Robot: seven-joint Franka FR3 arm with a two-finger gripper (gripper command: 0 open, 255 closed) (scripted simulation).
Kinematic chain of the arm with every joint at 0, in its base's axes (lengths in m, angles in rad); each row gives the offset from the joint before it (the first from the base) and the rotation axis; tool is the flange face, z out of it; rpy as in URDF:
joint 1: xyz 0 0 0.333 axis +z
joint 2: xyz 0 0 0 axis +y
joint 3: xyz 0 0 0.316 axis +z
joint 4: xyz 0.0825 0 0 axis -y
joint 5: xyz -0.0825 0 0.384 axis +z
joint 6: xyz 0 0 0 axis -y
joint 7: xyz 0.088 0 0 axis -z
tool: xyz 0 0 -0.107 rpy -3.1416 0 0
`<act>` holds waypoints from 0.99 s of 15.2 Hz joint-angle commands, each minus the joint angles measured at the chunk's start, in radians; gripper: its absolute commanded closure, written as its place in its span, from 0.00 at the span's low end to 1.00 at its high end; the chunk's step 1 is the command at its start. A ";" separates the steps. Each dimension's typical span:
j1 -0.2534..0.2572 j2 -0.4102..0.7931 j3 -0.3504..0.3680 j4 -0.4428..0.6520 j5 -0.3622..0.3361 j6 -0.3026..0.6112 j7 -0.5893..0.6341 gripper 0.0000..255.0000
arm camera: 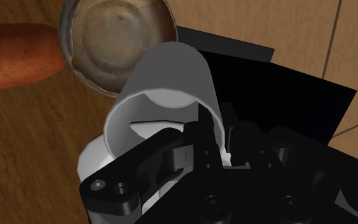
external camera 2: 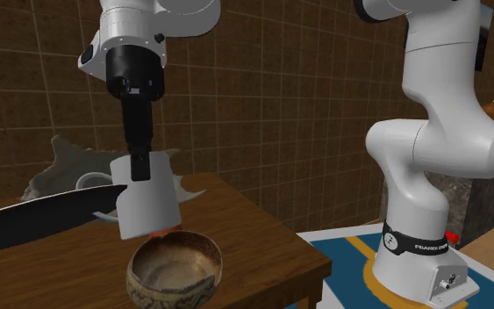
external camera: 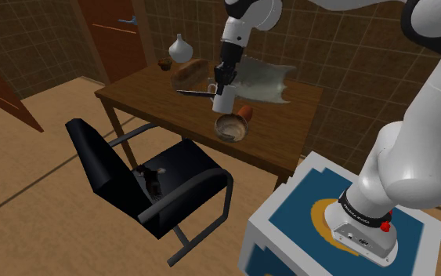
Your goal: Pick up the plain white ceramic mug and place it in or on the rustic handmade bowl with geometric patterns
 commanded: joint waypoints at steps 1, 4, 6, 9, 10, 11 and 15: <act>0.001 0.006 0.001 -0.019 0.006 0.023 -0.012 1.00; 0.001 0.017 0.002 -0.046 0.014 0.056 -0.029 1.00; 0.001 0.018 0.002 -0.049 0.015 0.059 -0.031 1.00; 0.001 0.018 0.002 -0.049 0.015 0.059 -0.031 1.00; 0.001 0.018 0.002 -0.049 0.015 0.059 -0.031 1.00; 0.001 0.018 0.002 -0.049 0.015 0.059 -0.031 1.00; 0.001 0.017 0.002 -0.049 0.015 0.059 -0.031 0.00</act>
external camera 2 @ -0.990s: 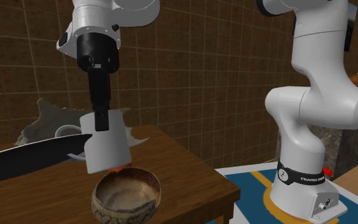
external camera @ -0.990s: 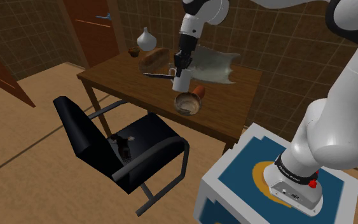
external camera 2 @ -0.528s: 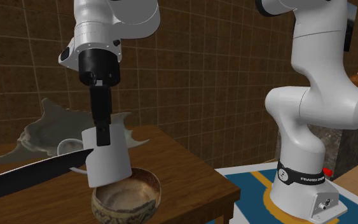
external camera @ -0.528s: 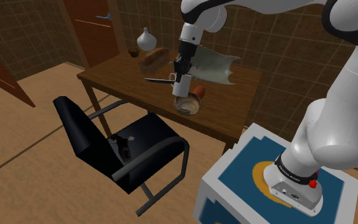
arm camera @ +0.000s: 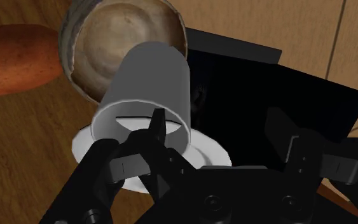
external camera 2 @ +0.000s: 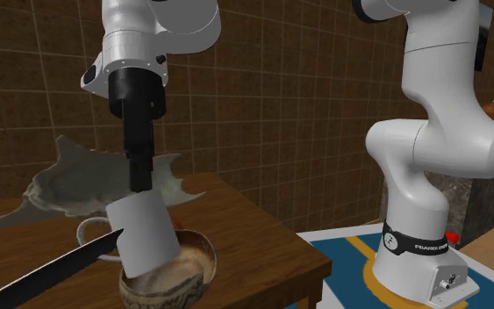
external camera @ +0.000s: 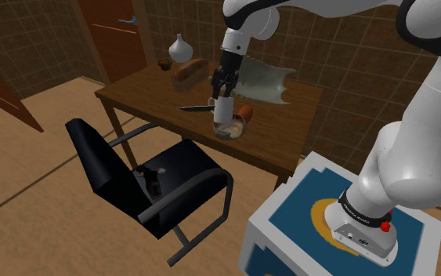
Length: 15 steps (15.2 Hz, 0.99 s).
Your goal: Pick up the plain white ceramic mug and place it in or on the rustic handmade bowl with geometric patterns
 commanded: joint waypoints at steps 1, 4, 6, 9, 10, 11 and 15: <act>0.000 0.000 0.000 0.000 0.000 0.000 0.000 0.00; -0.006 -0.005 -0.006 0.025 -0.007 -0.031 0.004 0.00; -0.019 -0.010 -0.017 0.079 -0.019 -0.093 0.011 0.00; -0.025 -0.010 -0.022 0.102 -0.022 -0.118 0.014 0.00; -0.025 -0.010 -0.022 0.102 -0.022 -0.118 0.014 0.00; -0.025 -0.010 -0.022 0.102 -0.022 -0.118 0.014 0.00; -0.025 -0.010 -0.022 0.102 -0.022 -0.118 0.014 0.00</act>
